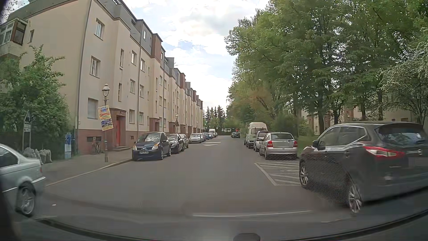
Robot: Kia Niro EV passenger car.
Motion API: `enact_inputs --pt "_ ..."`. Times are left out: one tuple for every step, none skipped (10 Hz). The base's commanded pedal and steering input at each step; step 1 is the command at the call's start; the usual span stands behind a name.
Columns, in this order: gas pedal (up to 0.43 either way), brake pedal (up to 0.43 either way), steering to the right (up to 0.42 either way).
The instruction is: Follow the waypoints while adhering to traffic rules and regulations
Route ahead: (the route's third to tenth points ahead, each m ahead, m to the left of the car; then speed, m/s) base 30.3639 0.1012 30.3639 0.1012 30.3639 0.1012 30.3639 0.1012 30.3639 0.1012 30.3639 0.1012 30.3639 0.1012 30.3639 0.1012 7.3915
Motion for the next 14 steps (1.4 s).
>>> enact_inputs --pt "0.339 0.024 0.004" --pt "0.339 0.024 0.004" --pt "0.339 0.024 0.004" --pt "0.339 0.024 0.003" --pt "0.339 0.024 -0.003" --pt "0.339 0.024 -0.005" --pt "0.339 0.024 -0.004" --pt "0.339 0.024 -0.004" --pt "0.350 0.024 -0.003" --pt "0.350 0.024 -0.004" --pt "0.350 0.024 -0.004" --pt "0.350 0.024 -0.003" --pt "0.350 0.024 -0.004" --pt "0.350 0.024 -0.004"
